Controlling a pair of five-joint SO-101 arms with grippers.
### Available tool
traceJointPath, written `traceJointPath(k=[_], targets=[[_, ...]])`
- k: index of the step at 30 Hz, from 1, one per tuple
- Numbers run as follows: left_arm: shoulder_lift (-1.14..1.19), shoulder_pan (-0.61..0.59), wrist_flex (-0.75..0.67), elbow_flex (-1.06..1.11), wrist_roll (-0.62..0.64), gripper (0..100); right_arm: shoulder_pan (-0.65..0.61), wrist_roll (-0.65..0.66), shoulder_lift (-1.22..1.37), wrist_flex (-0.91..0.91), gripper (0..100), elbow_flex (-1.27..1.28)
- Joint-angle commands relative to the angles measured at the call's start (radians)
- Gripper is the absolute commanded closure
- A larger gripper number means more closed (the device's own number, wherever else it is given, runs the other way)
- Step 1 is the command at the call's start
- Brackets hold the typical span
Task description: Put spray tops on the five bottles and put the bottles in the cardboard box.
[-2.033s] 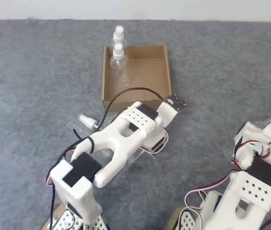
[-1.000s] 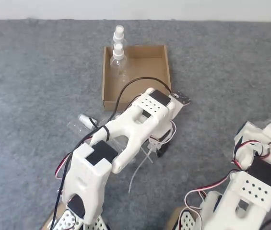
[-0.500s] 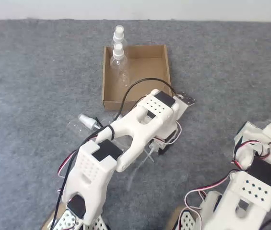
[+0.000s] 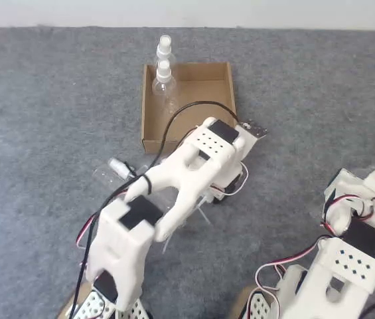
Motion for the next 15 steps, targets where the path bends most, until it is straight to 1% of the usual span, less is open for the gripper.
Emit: traceJointPath(k=[1, 9, 15], targets=[[-0.226, 0.000, -0.032, 0.104, 0.008, 99, -0.013, 0.017, -0.027, -0.030, 92.6, -0.015], [-0.542, 0.000, -0.155, 0.354, 0.003, 99, -0.013, 0.017, -0.027, -0.030, 92.7, -0.015], [-0.766, 0.000, -0.318, 0.556, 0.008, 99, -0.013, 0.017, -0.027, -0.028, 92.8, -0.015]])
